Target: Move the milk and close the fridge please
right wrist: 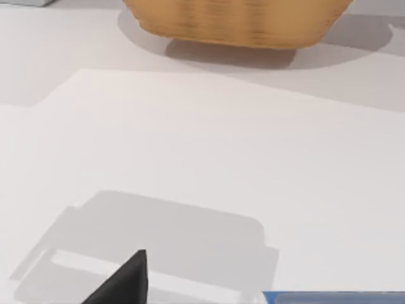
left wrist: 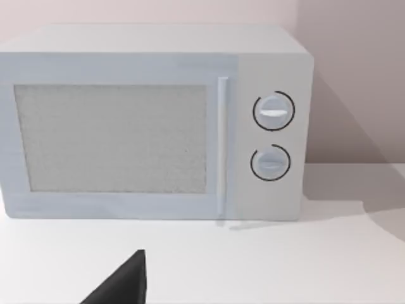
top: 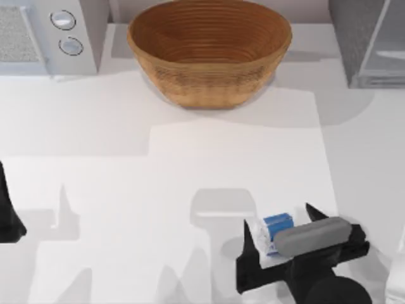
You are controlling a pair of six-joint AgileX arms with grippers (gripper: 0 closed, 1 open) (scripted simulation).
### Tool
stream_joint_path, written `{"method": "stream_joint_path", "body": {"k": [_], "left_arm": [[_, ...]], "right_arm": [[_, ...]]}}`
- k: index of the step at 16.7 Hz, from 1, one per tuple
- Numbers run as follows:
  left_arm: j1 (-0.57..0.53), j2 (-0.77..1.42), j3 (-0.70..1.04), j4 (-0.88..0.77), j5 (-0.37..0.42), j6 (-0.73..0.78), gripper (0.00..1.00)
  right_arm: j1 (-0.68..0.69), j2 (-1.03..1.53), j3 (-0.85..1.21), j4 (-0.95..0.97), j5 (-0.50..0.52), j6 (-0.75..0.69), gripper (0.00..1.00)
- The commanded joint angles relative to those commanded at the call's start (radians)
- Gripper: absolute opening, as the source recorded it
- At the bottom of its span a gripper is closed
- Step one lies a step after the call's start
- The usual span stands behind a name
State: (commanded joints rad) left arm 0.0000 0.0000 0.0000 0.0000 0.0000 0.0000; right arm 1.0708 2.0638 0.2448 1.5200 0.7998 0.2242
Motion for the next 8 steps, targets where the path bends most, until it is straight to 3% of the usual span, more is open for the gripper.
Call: {"method": "stream_joint_path", "body": {"k": [8], "left_arm": [[0.0, 0.0, 0.0, 0.0, 0.0, 0.0, 1.0]], "right_arm": [[0.0, 0.0, 0.0, 0.0, 0.0, 0.0, 0.32]]}}
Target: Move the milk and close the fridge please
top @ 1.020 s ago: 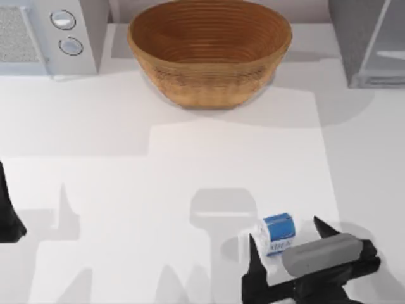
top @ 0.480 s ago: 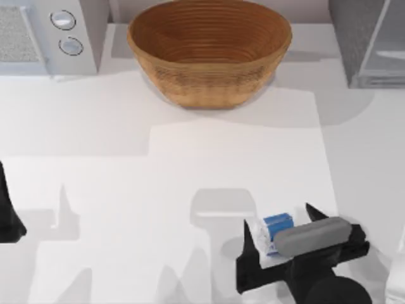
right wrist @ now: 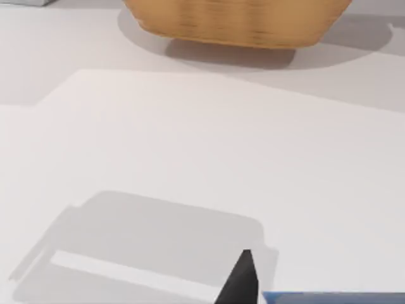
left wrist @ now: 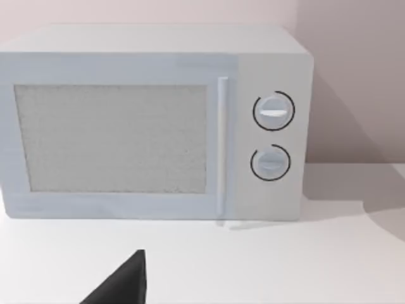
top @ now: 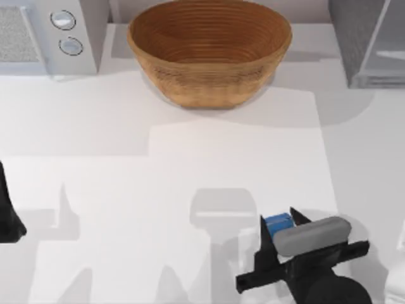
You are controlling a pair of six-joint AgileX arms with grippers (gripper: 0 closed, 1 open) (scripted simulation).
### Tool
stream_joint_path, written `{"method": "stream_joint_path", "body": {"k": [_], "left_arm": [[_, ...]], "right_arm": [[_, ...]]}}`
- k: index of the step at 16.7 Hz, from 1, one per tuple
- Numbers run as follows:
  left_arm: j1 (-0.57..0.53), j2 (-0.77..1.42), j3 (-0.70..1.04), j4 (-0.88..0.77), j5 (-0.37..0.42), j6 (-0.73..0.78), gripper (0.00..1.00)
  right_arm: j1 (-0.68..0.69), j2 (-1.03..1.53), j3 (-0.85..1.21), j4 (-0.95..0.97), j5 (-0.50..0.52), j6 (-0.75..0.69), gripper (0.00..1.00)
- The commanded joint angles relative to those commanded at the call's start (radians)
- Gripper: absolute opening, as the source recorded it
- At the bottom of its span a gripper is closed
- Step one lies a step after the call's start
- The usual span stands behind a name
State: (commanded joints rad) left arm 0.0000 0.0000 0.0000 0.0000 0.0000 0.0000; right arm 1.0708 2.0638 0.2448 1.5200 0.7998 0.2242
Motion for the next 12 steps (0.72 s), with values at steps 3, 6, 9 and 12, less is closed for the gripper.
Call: {"method": "stream_joint_path", "body": {"k": [3, 6, 9, 12], "left_arm": [[0.0, 0.0, 0.0, 0.0, 0.0, 0.0, 1.0], [0.0, 0.0, 0.0, 0.0, 0.0, 0.0, 1.0], [0.0, 0.0, 0.0, 0.0, 0.0, 0.0, 1.0], [0.0, 0.0, 0.0, 0.0, 0.0, 0.0, 1.0]], "right_arm": [[0.0, 0.0, 0.0, 0.0, 0.0, 0.0, 0.1], [0.0, 0.0, 0.0, 0.0, 0.0, 0.0, 0.0], [0.0, 0.0, 0.0, 0.0, 0.0, 0.0, 0.0], [0.0, 0.0, 0.0, 0.0, 0.0, 0.0, 0.0]]}}
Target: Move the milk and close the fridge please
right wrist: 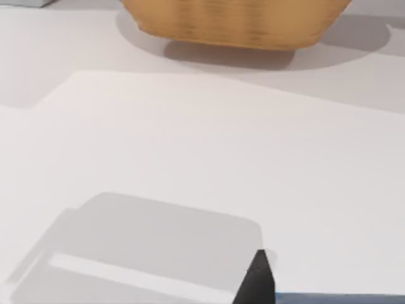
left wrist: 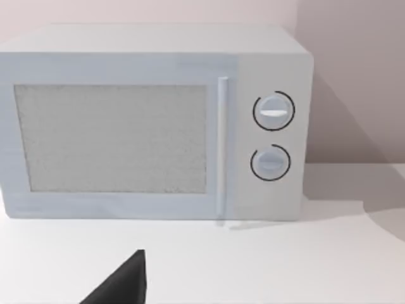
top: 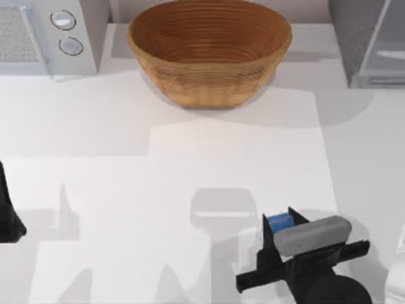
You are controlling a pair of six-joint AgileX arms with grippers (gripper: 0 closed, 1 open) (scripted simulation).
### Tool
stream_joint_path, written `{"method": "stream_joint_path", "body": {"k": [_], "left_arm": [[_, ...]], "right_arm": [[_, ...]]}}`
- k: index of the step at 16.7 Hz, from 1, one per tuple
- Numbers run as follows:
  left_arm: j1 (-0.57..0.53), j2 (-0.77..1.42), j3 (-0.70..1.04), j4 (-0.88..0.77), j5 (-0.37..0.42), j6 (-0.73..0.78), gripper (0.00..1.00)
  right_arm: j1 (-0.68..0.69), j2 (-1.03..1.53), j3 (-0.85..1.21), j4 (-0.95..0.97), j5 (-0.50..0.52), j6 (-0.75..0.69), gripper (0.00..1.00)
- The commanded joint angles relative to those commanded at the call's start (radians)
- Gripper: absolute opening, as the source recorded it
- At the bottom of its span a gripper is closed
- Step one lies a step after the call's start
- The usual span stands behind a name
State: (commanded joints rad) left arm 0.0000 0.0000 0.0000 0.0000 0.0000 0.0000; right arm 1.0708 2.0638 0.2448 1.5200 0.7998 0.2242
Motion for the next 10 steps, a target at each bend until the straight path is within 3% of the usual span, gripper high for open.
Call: {"method": "stream_joint_path", "body": {"k": [10], "left_arm": [[0.0, 0.0, 0.0, 0.0, 0.0, 0.0, 1.0]], "right_arm": [[0.002, -0.215, -0.006, -0.209, -0.003, 0.0, 0.0]]}}
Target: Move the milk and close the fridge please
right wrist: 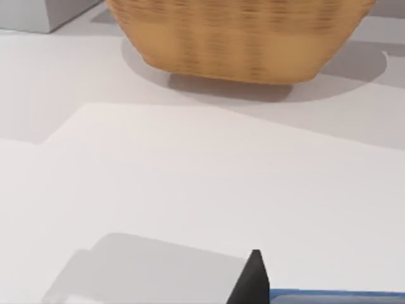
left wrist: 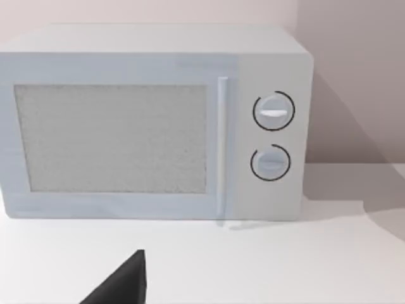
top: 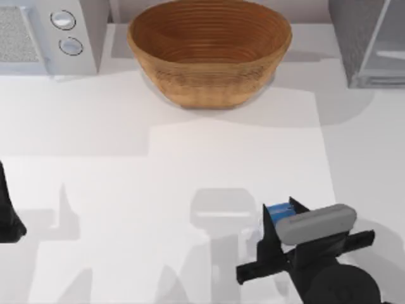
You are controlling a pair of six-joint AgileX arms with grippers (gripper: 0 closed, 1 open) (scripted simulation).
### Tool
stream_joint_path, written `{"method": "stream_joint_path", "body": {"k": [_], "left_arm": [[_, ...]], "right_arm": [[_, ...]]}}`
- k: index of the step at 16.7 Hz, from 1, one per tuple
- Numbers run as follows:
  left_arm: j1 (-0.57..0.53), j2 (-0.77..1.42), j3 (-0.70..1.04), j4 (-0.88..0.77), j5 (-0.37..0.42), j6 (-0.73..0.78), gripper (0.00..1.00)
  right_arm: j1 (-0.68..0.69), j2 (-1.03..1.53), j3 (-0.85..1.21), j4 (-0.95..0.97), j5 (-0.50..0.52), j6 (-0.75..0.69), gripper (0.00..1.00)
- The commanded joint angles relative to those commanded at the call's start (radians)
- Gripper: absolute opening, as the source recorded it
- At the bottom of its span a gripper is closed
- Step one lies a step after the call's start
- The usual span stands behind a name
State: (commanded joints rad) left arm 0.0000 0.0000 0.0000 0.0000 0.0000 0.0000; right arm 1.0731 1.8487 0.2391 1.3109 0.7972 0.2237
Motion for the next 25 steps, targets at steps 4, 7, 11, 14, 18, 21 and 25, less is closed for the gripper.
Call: {"method": "stream_joint_path", "body": {"k": [4, 7, 11, 14, 18, 21, 25], "left_arm": [[0.0, 0.0, 0.0, 0.0, 0.0, 0.0, 1.0], [0.0, 0.0, 0.0, 0.0, 0.0, 0.0, 1.0], [0.0, 0.0, 0.0, 0.0, 0.0, 0.0, 1.0], [0.0, 0.0, 0.0, 0.0, 0.0, 0.0, 1.0], [0.0, 0.0, 0.0, 0.0, 0.0, 0.0, 1.0], [0.0, 0.0, 0.0, 0.0, 0.0, 0.0, 1.0], [0.0, 0.0, 0.0, 0.0, 0.0, 0.0, 1.0]], "right_arm": [[-0.001, -0.032, -0.001, -0.032, 0.001, 0.002, 0.0], [-0.003, -0.03, 0.002, -0.029, -0.002, 0.003, 0.0], [-0.113, -0.064, 0.022, -0.043, -0.088, -0.019, 0.0], [-0.293, -0.114, 0.047, -0.068, -0.211, -0.056, 0.0], [-0.596, -0.2, 0.089, -0.112, -0.417, -0.117, 0.0], [-0.813, -0.265, 0.118, -0.149, -0.57, -0.16, 0.0], [-1.014, -0.328, 0.145, -0.186, -0.72, -0.198, 0.0]]}}
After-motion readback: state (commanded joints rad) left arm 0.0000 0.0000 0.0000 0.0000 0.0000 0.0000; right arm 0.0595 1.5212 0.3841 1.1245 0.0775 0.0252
